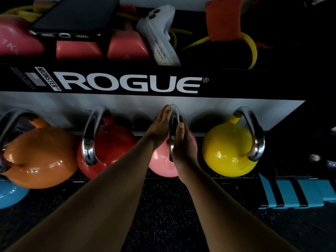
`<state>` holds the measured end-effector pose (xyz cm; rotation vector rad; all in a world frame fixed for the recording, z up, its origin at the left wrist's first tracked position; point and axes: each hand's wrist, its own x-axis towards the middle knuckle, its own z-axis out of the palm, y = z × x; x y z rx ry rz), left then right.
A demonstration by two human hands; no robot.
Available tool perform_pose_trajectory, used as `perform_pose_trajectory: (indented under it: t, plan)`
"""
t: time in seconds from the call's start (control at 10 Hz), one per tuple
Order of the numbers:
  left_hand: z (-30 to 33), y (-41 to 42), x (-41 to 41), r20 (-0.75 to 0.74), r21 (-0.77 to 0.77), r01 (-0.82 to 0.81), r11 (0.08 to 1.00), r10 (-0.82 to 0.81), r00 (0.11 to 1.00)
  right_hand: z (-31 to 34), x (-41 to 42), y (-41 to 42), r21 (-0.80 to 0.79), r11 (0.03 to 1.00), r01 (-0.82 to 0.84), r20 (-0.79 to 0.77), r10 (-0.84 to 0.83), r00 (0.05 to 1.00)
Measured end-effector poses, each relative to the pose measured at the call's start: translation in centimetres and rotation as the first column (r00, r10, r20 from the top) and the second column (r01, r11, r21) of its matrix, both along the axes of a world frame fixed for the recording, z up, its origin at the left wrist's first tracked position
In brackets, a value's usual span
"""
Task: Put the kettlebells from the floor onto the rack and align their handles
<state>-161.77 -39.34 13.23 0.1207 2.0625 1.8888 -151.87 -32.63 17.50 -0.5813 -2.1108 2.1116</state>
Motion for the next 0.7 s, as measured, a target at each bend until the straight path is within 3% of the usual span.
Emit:
perform_pose_trajectory:
  t: [0.2,0.4,0.5,0.6,0.7]
  plan:
    - [0.4,0.0,0.4,0.057,0.017,0.012,1.0,-0.013,0.998,0.0,0.2,0.2,-0.004,0.999,-0.037,0.0,0.037,0.999]
    - [2.5,-0.5,0.2,-0.128,-0.334,0.006,0.942,-0.052,0.99,1.1,-0.3,1.8,0.348,0.914,-0.206,0.071,0.194,0.978]
    - [4.0,-1.3,0.1,-0.26,-0.59,-0.046,0.806,-0.136,0.956,2.0,-0.1,3.9,0.414,0.885,-0.212,0.129,0.173,0.976]
    - [5.7,-1.3,1.8,-0.408,-0.703,-0.121,0.701,-0.258,0.876,2.3,0.9,6.3,0.556,0.81,-0.186,0.115,0.147,0.982]
    - [7.5,-0.1,5.8,-0.383,-0.872,-0.11,0.476,-0.526,0.759,2.2,3.1,9.5,0.737,0.65,-0.183,0.104,0.159,0.982]
